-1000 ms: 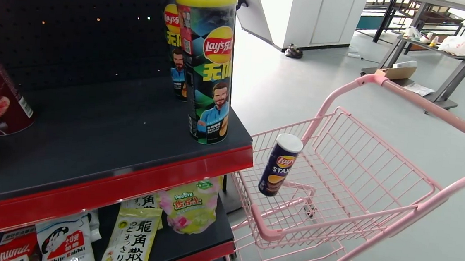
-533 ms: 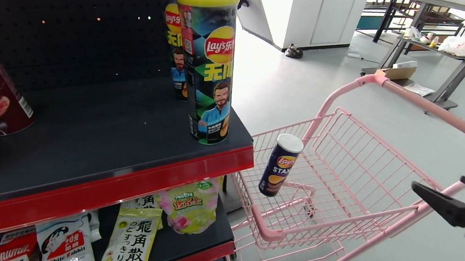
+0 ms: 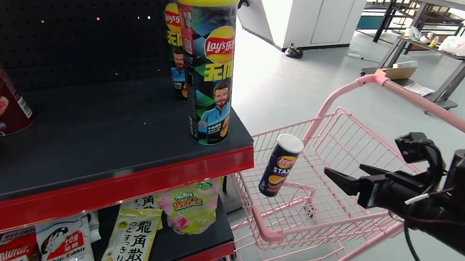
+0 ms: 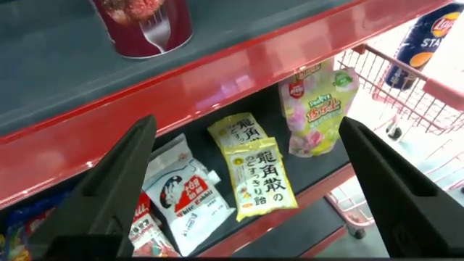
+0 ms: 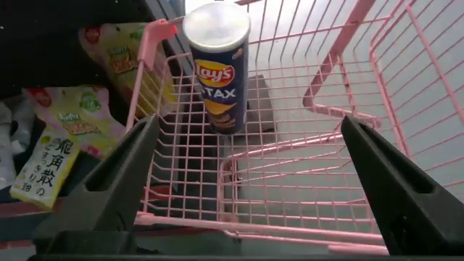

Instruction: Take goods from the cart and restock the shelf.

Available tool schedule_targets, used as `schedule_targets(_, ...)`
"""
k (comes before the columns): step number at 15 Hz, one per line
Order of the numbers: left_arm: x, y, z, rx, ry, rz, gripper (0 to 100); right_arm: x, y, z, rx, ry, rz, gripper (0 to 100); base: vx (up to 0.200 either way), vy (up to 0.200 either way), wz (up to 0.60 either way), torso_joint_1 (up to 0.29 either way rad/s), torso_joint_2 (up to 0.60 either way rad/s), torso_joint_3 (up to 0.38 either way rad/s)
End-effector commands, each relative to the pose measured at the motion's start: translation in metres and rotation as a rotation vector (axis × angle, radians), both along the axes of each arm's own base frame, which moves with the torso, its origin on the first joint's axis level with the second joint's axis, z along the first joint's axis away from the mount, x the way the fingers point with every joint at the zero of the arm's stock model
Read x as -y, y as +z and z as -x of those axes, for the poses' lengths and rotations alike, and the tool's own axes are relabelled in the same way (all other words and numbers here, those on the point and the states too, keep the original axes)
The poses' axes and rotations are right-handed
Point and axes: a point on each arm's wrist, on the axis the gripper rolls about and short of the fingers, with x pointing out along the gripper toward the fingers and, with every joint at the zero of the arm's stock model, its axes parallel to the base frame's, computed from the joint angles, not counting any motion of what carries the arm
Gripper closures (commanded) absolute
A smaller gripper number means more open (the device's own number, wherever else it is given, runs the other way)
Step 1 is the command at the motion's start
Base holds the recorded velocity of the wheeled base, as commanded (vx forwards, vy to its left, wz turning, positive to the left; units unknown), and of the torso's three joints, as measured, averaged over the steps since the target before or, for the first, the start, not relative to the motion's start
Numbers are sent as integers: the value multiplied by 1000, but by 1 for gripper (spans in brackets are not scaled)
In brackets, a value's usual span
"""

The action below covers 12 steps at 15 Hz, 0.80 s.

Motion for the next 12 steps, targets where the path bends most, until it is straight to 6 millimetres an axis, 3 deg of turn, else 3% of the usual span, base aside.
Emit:
schedule_targets(1,0,0,0,0,-1,-3,0,-18,-44,-29,-58,48,9,0,0,0,0,0,0,0)
schedule_targets(3,0,3,1,9,4,-3,0,-32,-63,-42,-44,82,4,0,0,0,0,0,0,0)
schedule_targets(9,-1,4,2,18,18,-20,0,-50,-77,-82,-22,90,-2,0,0,0,0,0,0,0)
schedule_targets(12,-1,5,2,19,21,-22,0,-55,-82,-93,-19,91,-3,0,0,0,0,0,0,0)
